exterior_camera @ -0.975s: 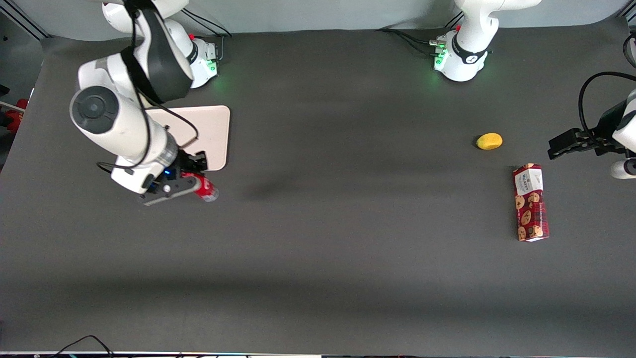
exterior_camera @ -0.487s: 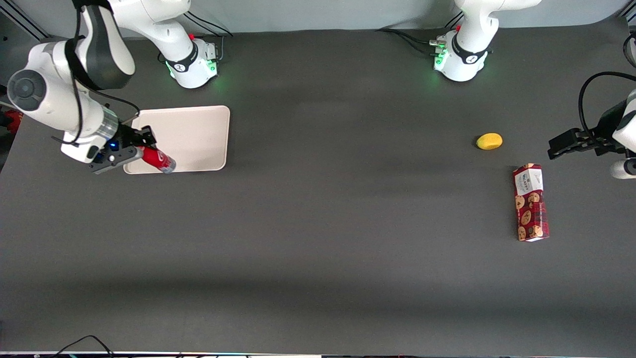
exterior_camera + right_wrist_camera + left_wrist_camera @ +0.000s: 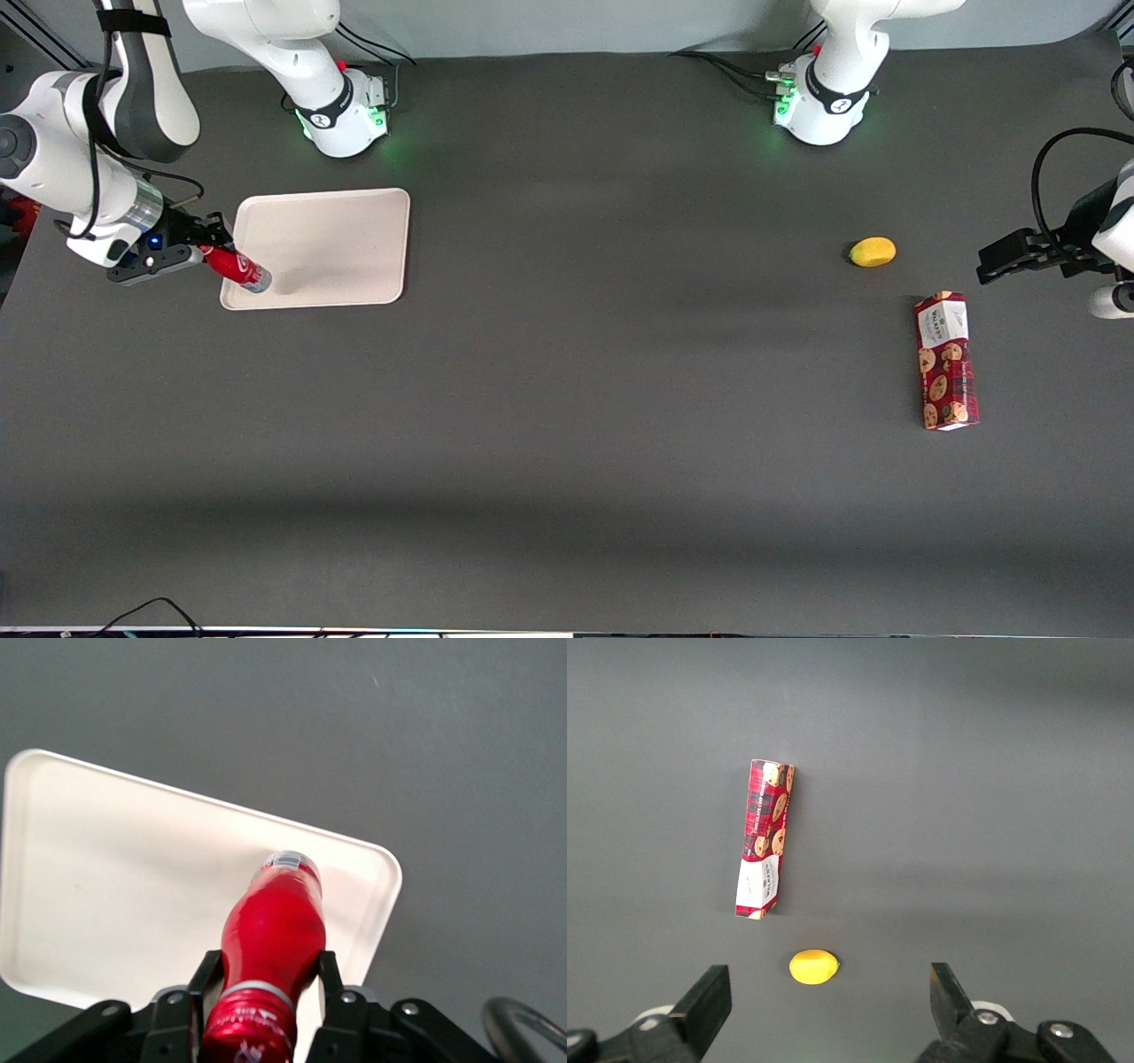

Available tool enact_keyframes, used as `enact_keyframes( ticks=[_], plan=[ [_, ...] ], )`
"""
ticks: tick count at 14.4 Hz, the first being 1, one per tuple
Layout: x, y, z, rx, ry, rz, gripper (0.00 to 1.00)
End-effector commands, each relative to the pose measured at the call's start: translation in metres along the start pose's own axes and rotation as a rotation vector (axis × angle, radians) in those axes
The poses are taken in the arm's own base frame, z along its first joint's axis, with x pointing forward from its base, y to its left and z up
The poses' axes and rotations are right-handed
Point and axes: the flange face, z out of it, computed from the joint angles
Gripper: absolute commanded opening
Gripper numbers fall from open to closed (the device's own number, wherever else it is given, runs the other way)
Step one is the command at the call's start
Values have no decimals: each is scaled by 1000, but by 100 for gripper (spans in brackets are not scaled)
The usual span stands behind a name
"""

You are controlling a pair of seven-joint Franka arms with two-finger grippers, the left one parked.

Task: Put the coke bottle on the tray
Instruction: 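Lower the bottle onto the tray corner and open the right gripper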

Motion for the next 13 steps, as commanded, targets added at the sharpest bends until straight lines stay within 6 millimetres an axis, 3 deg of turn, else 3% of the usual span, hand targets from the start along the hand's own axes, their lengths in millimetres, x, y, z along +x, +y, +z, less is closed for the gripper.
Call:
enact_keyframes(
  ticks=[1,5,9,12,13],
  plan=[
    [-25,14,12,-17,29,-10,0],
    [-37,33,33,-16,30,-13,0],
    [-41,40,48,-2,10,6,0],
    [-39,42,50,0,5,11,0],
    [-38,42,50,0,3,17,11]
  ],
)
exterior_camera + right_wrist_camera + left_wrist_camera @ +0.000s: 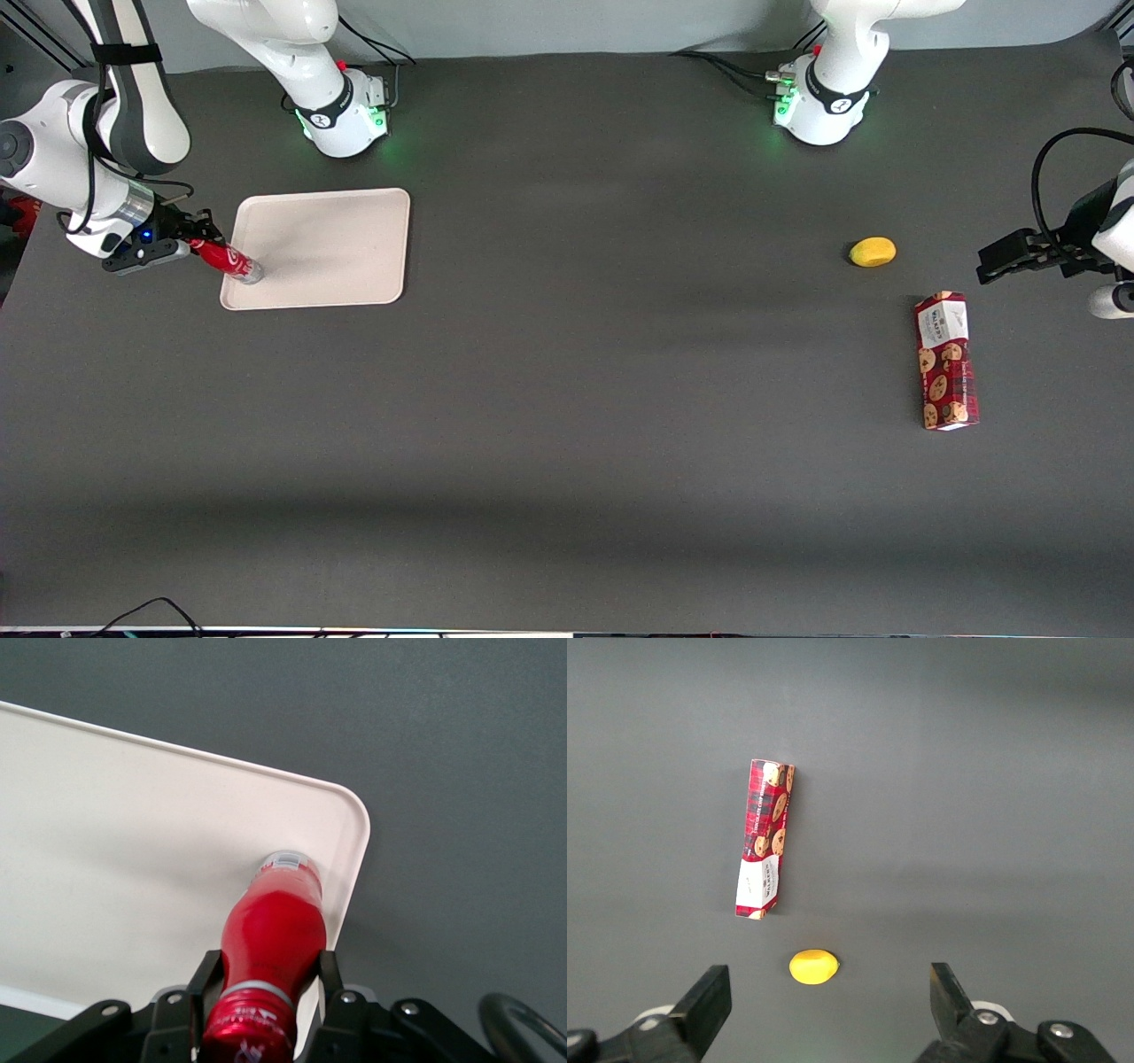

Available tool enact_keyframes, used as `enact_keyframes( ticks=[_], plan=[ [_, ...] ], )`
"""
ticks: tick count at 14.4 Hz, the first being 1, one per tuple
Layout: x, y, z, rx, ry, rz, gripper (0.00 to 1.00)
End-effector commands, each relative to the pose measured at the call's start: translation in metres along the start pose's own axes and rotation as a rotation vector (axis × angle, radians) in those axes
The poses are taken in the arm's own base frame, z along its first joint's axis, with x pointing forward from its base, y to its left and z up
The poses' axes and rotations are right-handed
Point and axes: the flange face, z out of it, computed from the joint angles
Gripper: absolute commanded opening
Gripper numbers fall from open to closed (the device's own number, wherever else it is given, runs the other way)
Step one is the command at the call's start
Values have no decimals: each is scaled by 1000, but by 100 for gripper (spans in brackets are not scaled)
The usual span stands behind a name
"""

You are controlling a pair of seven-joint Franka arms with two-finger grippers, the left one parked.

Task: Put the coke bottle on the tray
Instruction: 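Lower the bottle onto the tray corner and open the right gripper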

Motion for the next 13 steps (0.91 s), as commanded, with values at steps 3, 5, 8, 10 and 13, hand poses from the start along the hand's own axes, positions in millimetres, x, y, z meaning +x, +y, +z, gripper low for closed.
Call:
enact_keyframes(
  ticks=[3,5,8,10,13],
  plan=[
    [4,7,-5,-18,0,-18,97],
    [5,12,-10,-13,-7,-2,100],
    [29,16,-65,-3,-47,-16,100],
    [60,-2,-115,-42,-37,-45,100],
    [93,-35,-200,-77,-49,-34,100]
  ],
)
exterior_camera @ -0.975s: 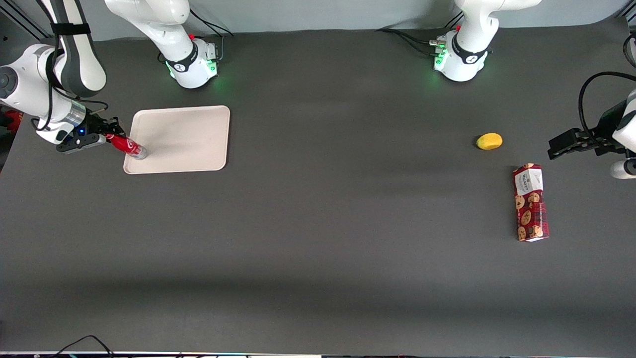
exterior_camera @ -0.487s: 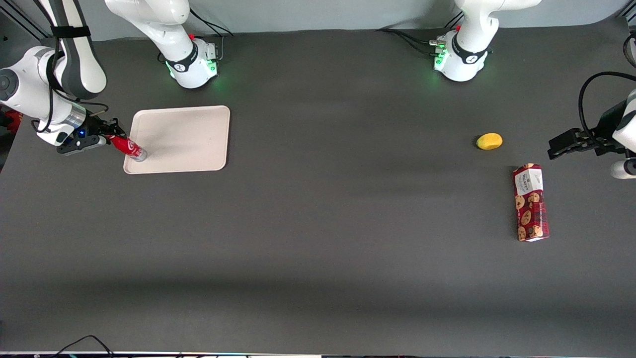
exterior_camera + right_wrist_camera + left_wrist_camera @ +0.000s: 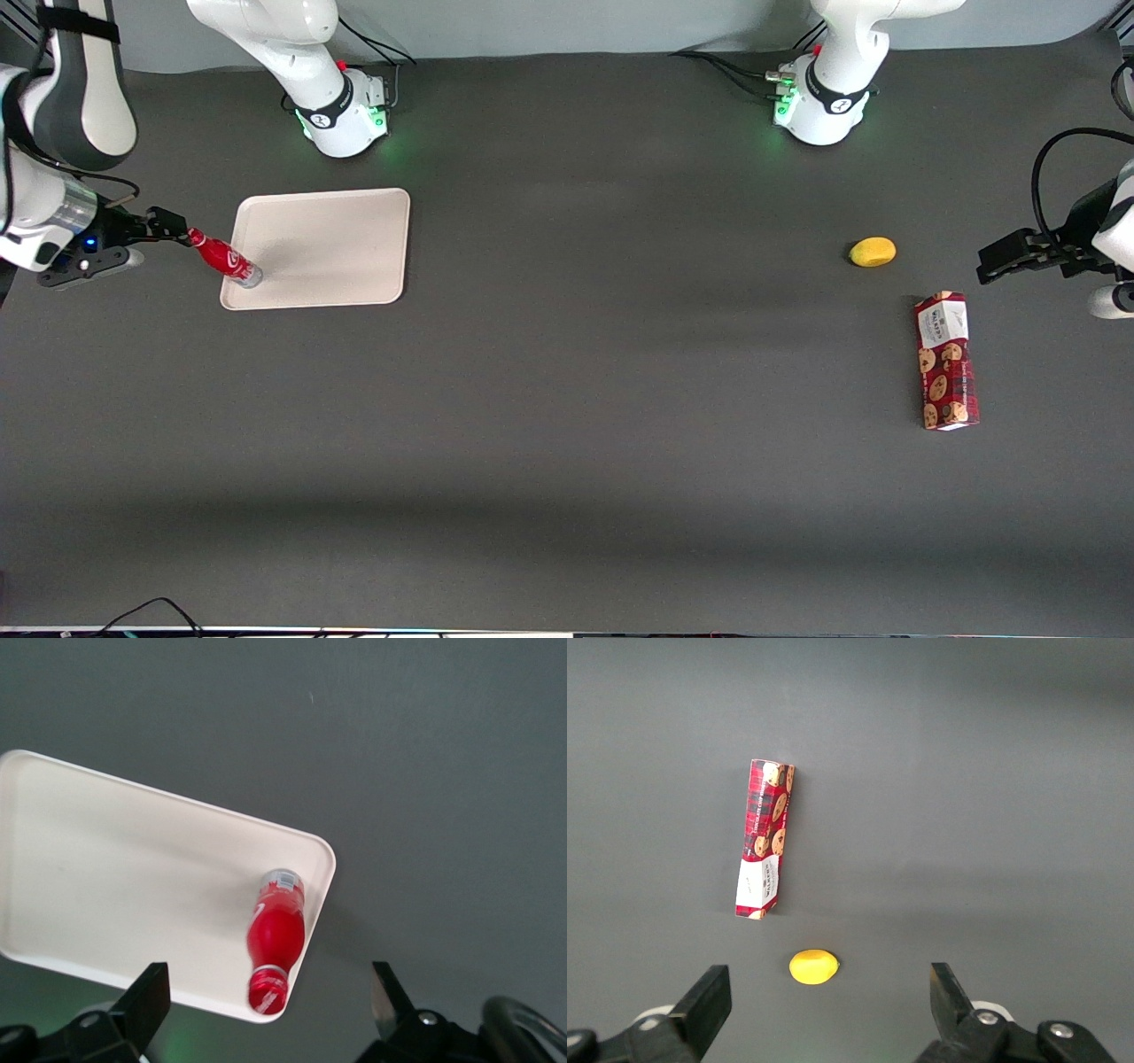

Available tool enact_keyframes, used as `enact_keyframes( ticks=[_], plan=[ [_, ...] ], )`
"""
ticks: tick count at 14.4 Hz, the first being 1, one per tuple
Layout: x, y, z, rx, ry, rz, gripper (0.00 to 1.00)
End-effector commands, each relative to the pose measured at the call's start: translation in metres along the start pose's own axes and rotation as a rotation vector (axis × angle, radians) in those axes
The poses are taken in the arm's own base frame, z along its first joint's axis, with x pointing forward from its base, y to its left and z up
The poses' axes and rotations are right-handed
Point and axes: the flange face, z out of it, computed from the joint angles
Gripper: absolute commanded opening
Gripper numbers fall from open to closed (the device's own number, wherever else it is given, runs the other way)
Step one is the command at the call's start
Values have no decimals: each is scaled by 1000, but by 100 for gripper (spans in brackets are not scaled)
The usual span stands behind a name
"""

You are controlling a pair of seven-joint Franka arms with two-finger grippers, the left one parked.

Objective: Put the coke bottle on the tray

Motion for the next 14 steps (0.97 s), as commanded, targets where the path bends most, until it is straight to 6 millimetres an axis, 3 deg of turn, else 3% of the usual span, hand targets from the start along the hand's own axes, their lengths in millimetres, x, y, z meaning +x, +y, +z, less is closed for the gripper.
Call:
enact_keyframes(
  ticks=[1,2,4,6,8,10,14],
  plan=[
    [25,-23,-83,-39,8,-4,100],
    [33,-37,-112,-49,33,-21,100],
    [49,-59,-153,-71,72,-2,100],
    [67,-81,-180,-82,93,14,100],
    [80,-83,-203,-88,131,7,100],
    [99,-84,-213,-89,159,-11,100],
    [103,-63,-209,-54,171,18,100]
  ],
)
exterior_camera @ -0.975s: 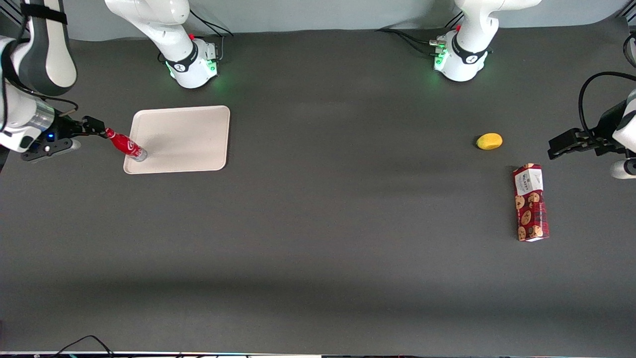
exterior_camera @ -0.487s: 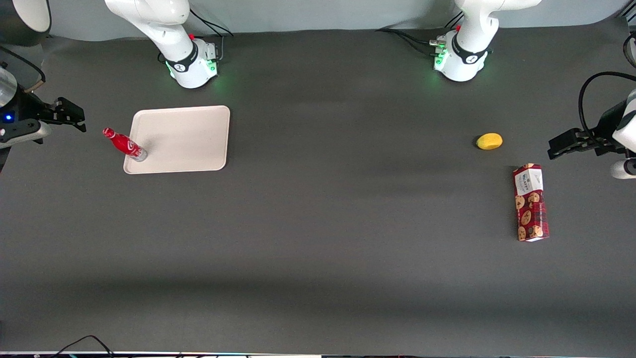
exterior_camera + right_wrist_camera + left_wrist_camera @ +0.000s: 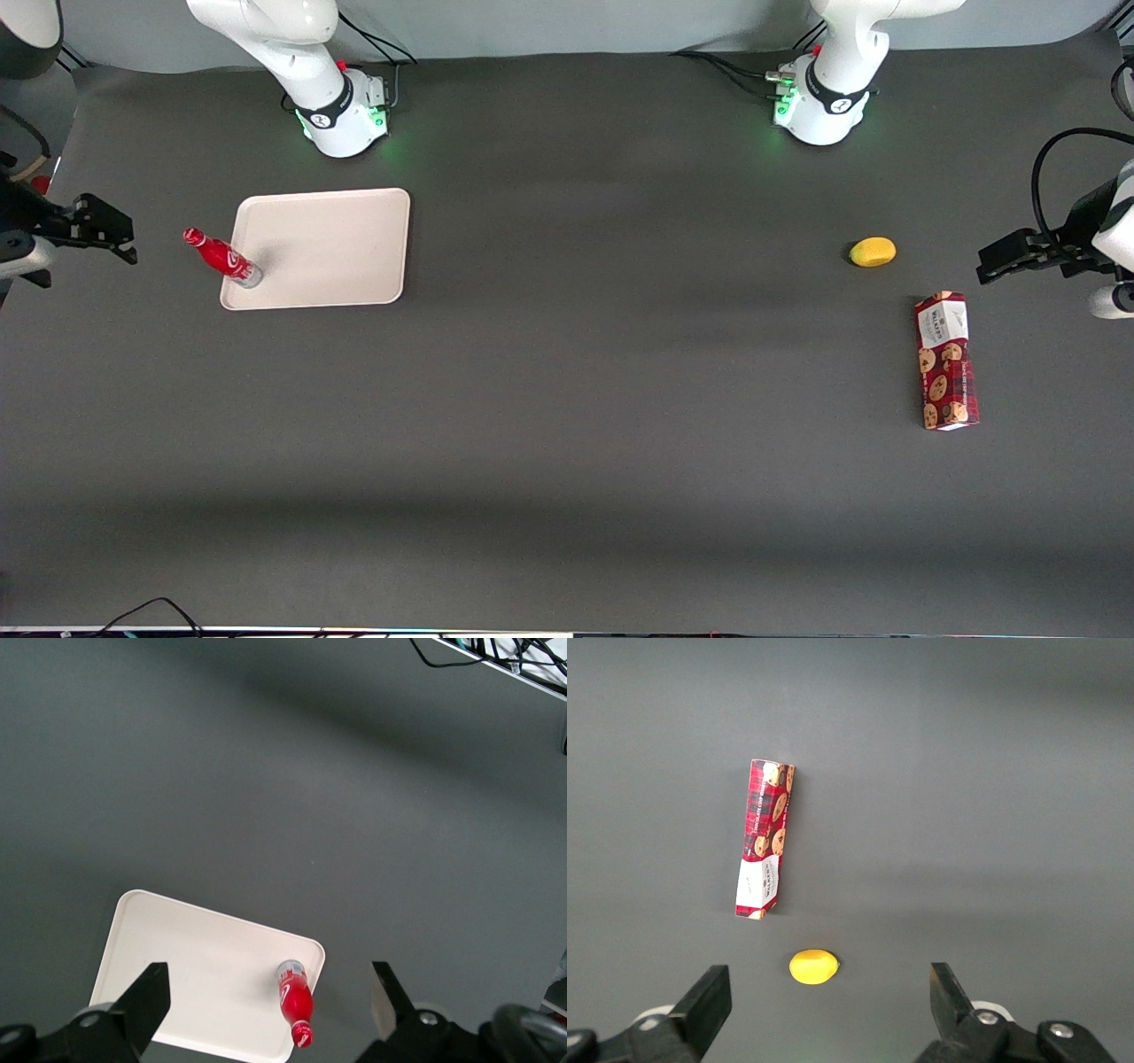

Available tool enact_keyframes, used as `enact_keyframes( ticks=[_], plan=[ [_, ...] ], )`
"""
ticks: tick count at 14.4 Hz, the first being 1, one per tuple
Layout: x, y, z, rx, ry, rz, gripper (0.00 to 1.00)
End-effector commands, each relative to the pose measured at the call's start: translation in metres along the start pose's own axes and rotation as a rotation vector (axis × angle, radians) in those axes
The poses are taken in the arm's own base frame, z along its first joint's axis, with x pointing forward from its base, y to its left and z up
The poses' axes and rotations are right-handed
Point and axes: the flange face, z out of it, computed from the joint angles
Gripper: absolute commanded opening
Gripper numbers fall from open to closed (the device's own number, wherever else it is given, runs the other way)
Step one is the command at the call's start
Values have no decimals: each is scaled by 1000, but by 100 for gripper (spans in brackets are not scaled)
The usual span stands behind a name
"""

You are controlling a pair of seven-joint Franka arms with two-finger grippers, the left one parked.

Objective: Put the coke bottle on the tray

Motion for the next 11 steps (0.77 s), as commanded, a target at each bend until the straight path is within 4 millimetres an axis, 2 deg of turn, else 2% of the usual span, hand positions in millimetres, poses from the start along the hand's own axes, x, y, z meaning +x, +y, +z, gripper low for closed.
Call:
enact_keyframes(
  ticks=[1,2,3,5,6,8,10,11],
  plan=[
    [-2,11,-5,102,15,68,100],
    [-6,-1,1,127,-4,106,100],
    [-14,-6,9,130,-28,192,100],
    [-22,-30,10,102,-46,255,100],
    [-25,-31,11,85,-46,256,100],
    [-36,-37,31,75,-7,257,100],
    [-28,-30,32,72,17,254,100],
    [-20,-19,33,71,21,257,100]
  ],
)
